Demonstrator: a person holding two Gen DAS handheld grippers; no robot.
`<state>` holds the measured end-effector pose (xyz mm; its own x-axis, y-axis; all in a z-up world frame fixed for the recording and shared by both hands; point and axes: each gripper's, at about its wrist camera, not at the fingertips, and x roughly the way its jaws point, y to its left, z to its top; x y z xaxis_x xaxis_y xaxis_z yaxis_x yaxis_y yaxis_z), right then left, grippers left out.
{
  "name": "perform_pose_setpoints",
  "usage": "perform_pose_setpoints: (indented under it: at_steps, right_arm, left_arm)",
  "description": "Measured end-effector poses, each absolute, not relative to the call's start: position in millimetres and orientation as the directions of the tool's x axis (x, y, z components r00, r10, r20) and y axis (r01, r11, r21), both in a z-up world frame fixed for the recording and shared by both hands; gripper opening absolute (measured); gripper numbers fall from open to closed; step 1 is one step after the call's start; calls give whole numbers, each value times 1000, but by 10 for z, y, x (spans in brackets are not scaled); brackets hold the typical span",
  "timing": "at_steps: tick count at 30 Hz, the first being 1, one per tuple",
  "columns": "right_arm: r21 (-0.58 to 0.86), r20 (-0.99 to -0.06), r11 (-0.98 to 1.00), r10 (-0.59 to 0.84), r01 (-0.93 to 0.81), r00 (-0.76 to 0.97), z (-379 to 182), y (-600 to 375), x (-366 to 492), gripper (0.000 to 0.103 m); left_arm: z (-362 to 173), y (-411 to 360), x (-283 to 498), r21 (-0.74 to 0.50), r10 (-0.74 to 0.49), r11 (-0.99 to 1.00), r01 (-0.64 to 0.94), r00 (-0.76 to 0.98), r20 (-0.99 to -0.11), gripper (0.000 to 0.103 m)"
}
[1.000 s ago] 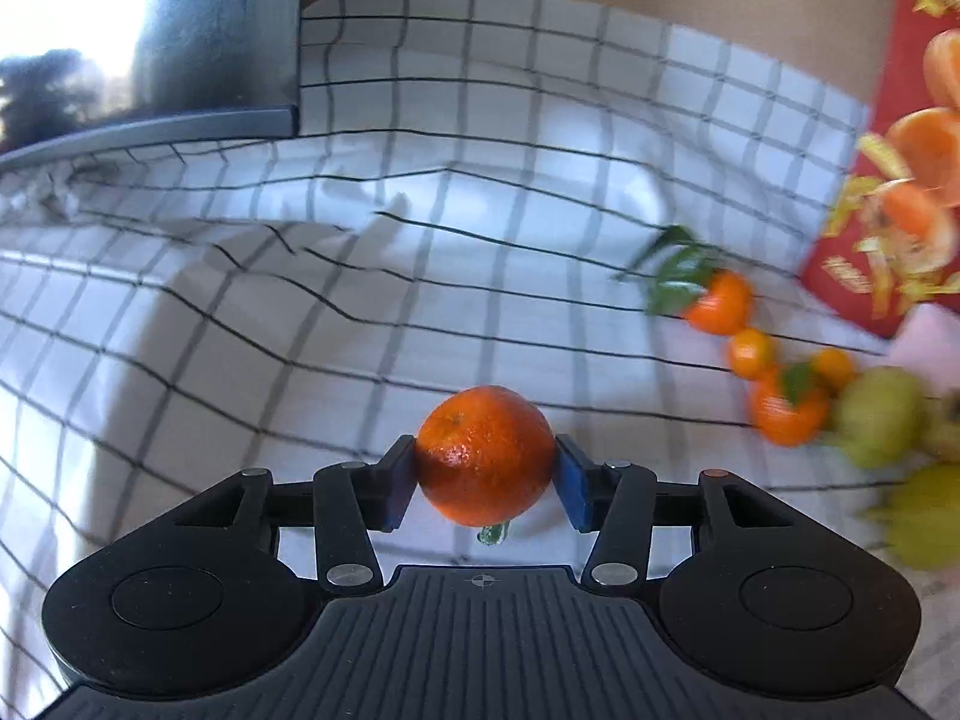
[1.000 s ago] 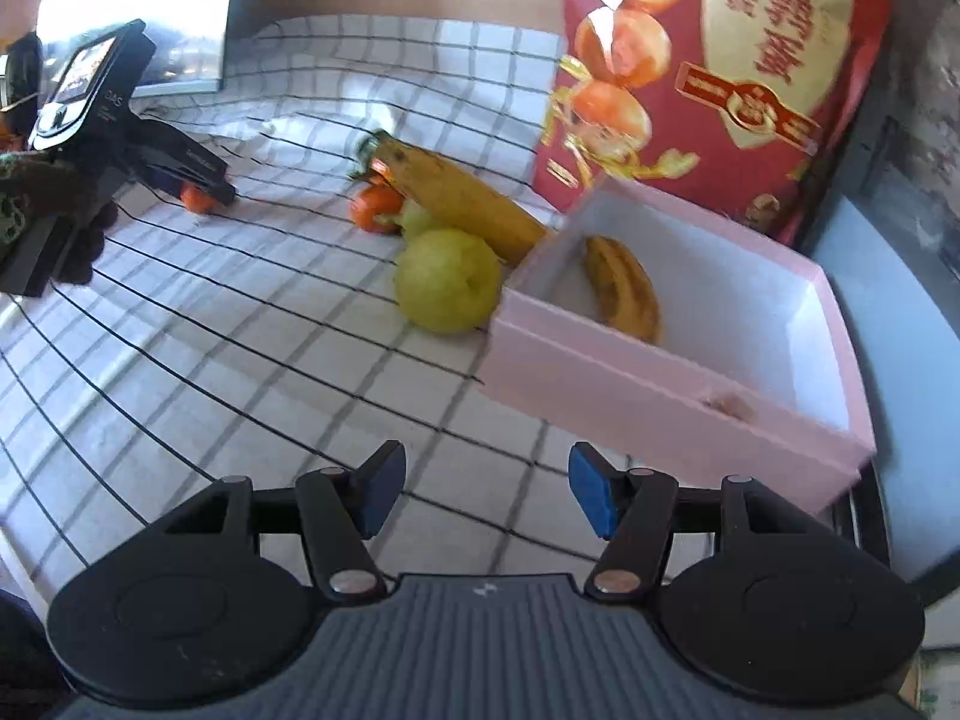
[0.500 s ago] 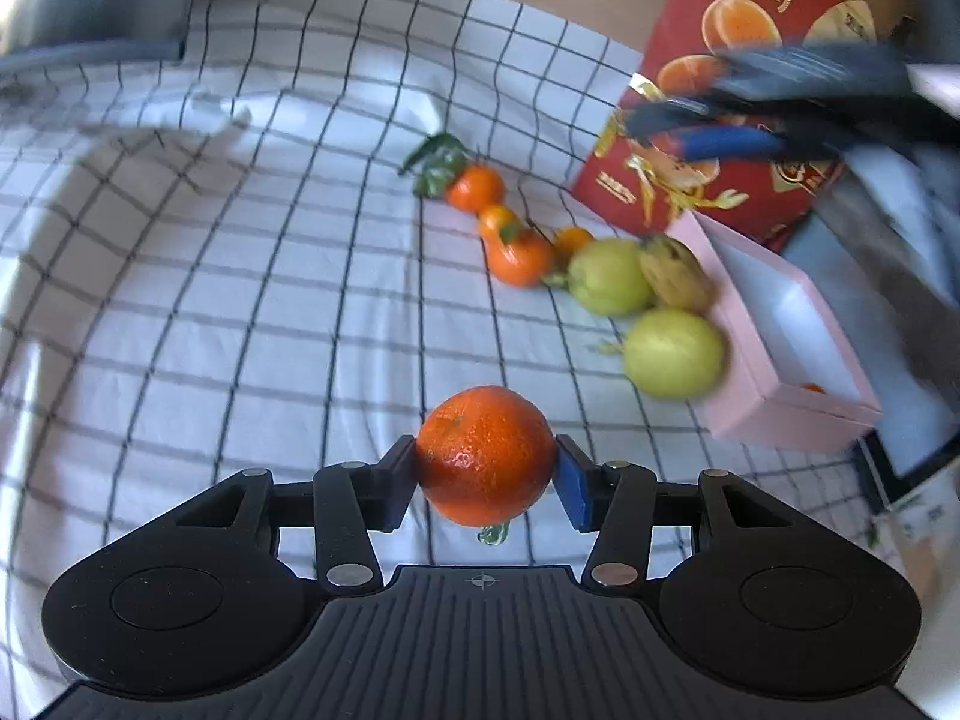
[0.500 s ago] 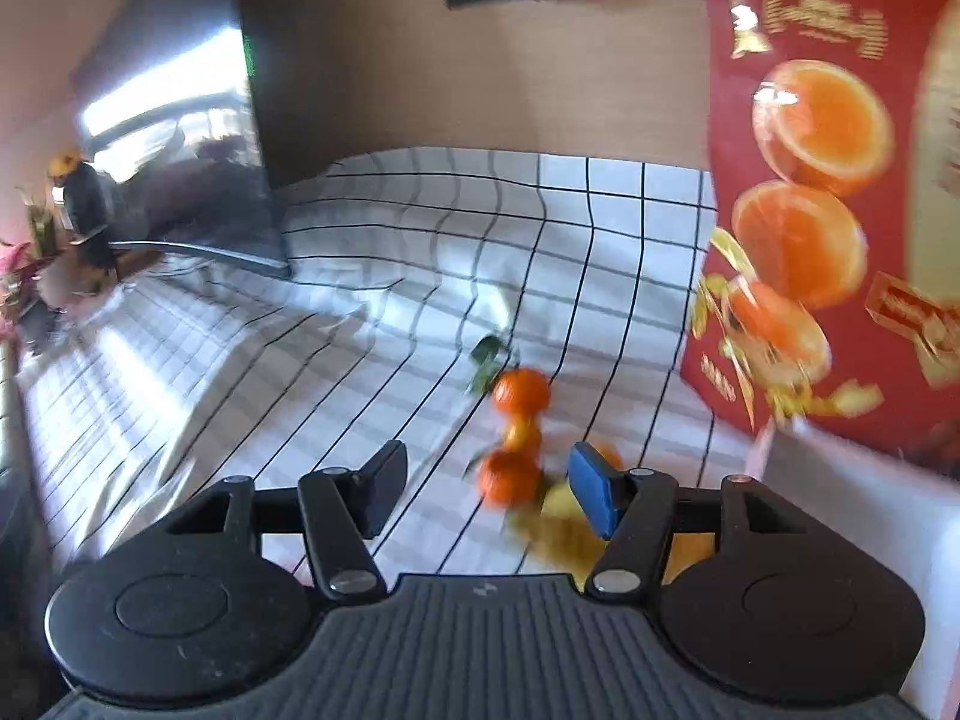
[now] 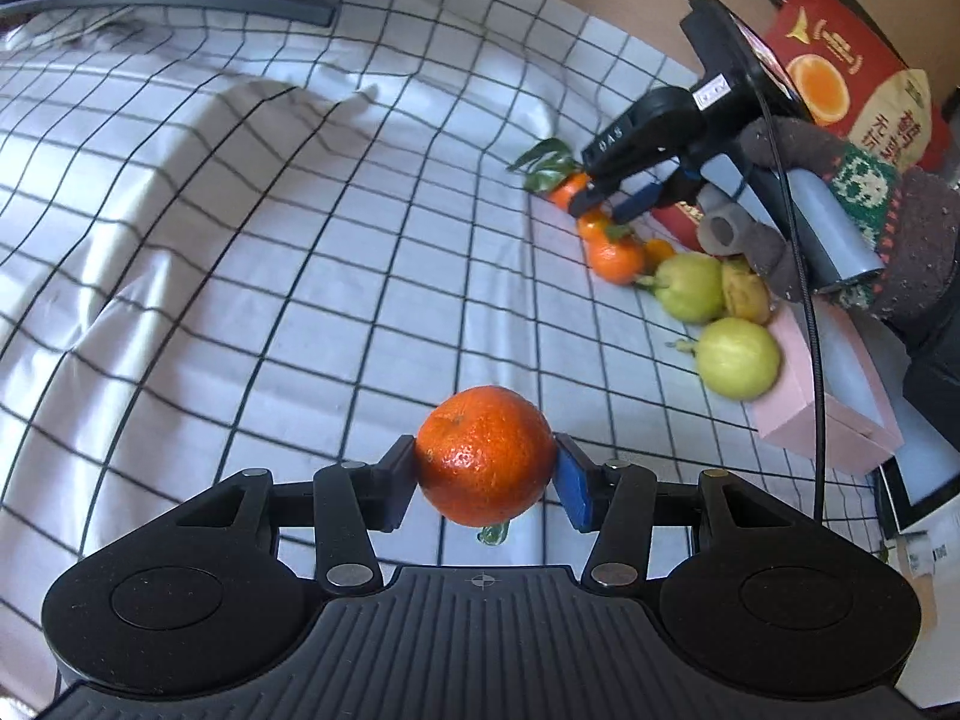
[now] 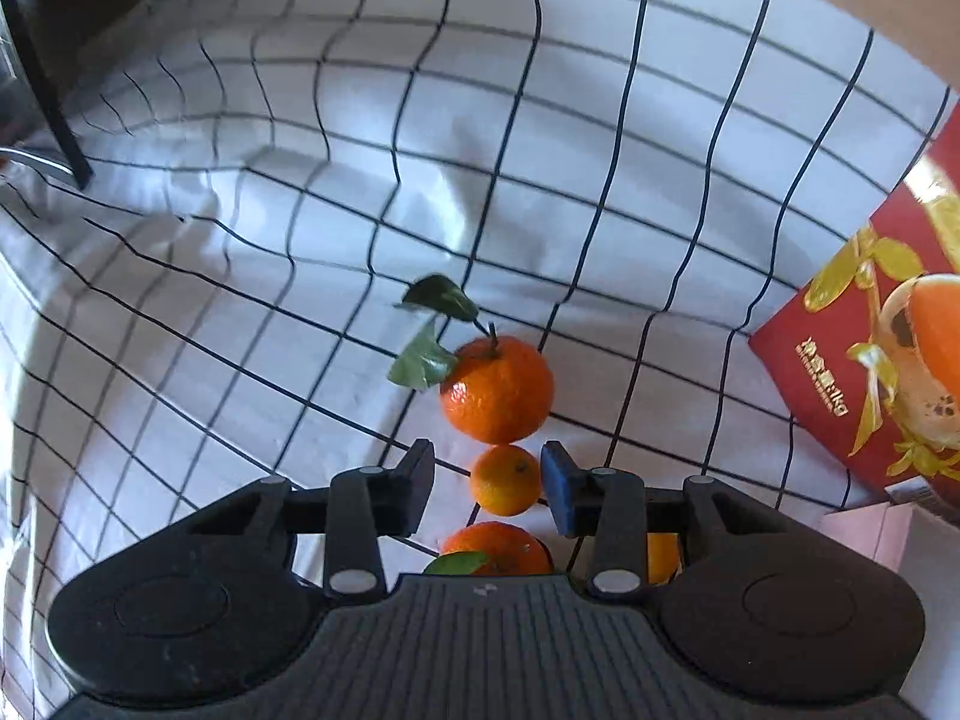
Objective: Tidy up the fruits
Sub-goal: 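Grasp a small tangerine with the right tool while the left tool holds its tangerine, then lower the tangerine into the pink box and open the left tool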
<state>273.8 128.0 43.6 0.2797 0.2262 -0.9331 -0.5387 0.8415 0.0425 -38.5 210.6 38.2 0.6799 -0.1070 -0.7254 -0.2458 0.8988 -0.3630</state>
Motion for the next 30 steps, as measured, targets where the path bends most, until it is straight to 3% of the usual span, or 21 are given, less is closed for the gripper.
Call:
perform_pose_setpoints:
  at_steps: [3,6,10,21,30]
  right_arm:
    - [14,-938,846,195,-532,285,366,1294,2735,39]
    - [18,-937,849,199,-529,286,338,1276,2730,28]
    - [12,-925,825,225,-565,308,422,1271,2671,27]
    - [161,-739,690,558,-706,377,1354,417,1563,27]
    - [99,-646,787,516,-609,562,1421,-902,642,27]
  left_arm:
    - [383,2095,-370,-367,-116,899,-240,676,-728,54]
    - [407,2033,-346,-367,-128,903,-224,675,-726,54]
    - [436,1941,-302,-357,-137,912,-201,671,-728,54]
    - [579,1409,34,-304,-196,951,-64,637,-745,54]
    - [641,614,208,-303,-346,937,174,580,-737,54]
